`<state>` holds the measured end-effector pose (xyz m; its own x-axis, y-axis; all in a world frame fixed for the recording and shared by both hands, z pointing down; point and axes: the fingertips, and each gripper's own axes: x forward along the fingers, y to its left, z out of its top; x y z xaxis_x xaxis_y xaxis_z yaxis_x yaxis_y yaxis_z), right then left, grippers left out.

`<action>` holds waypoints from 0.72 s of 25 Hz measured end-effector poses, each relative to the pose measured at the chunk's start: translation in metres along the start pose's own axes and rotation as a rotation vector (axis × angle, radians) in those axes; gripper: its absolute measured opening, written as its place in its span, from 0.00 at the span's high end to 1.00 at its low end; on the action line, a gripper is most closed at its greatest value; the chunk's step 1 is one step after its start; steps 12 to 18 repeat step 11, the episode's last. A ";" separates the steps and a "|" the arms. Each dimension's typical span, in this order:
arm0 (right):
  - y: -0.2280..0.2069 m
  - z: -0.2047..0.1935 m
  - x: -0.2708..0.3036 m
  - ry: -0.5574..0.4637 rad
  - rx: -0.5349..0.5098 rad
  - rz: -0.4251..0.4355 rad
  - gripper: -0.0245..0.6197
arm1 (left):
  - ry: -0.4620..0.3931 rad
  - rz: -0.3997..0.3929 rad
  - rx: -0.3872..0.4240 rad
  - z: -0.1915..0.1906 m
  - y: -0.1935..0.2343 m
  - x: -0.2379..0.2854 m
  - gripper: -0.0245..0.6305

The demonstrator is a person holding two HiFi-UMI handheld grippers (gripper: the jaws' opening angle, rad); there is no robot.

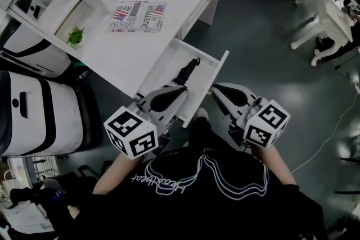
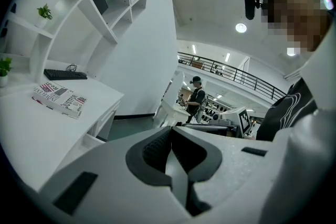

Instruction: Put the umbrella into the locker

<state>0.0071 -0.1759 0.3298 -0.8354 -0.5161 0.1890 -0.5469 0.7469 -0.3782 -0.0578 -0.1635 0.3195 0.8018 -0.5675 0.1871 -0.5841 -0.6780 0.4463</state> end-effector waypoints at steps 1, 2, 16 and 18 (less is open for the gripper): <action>-0.002 0.000 0.000 0.000 0.004 -0.001 0.96 | 0.004 0.000 -0.003 -0.001 0.001 0.002 0.95; -0.004 -0.001 0.000 0.001 0.008 -0.002 0.96 | 0.008 0.000 -0.006 -0.002 0.001 0.004 0.95; -0.021 -0.004 0.006 0.012 0.033 -0.002 0.96 | 0.027 0.014 -0.033 -0.007 0.015 0.018 0.95; -0.021 -0.004 0.006 0.012 0.033 -0.002 0.96 | 0.027 0.014 -0.033 -0.007 0.015 0.018 0.95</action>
